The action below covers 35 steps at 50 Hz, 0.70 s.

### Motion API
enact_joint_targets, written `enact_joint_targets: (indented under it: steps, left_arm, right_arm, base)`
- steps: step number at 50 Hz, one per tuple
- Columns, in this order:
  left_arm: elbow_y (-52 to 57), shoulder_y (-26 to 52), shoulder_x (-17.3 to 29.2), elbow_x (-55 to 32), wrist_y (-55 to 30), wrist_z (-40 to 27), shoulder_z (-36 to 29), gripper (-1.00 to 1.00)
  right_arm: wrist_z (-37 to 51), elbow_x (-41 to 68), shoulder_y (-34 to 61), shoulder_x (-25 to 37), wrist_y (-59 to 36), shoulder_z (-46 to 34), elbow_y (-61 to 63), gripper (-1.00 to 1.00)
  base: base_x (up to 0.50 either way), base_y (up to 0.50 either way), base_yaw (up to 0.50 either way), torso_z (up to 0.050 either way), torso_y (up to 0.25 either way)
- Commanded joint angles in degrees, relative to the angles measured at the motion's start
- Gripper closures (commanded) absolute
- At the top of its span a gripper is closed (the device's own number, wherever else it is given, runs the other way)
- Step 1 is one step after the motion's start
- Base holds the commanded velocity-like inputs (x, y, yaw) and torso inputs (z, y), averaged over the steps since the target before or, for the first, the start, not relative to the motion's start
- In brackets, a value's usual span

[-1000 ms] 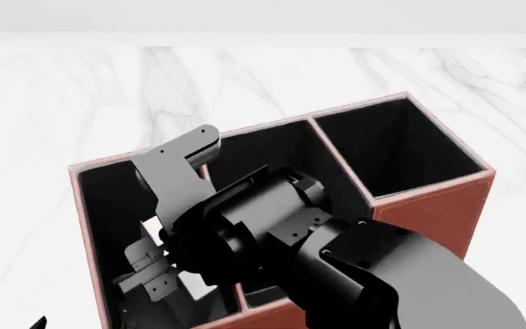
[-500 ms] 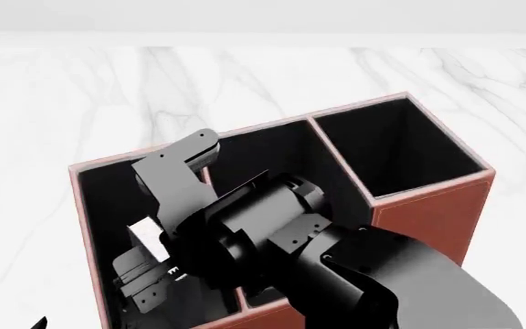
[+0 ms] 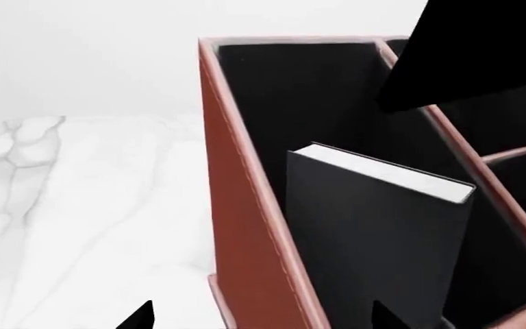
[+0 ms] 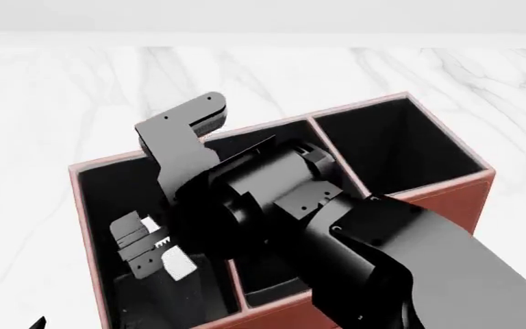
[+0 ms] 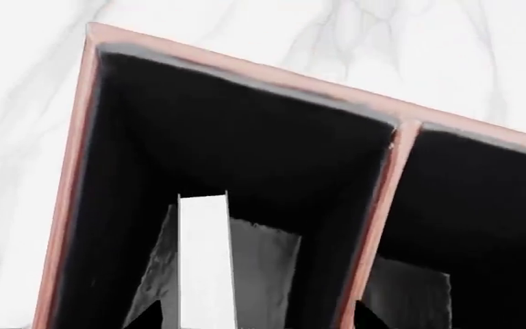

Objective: Pick up the book and place it in the left compartment of the caddy.

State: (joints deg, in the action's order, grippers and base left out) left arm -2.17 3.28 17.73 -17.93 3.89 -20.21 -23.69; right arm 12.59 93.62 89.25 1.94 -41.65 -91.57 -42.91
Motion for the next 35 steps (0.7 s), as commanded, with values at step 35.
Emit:
enact_joint_targets:
  steps: [35]
  left_arm:
    - [27.9,11.0,4.4,-3.5,-20.5,-7.6,4.4,-1.00]
  right_arm:
    - [40.2,-26.7,-16.9,42.2,36.6,11.1,54.1,-1.00]
  base:
    - [0.00,0.00,0.00,0.000,0.000]
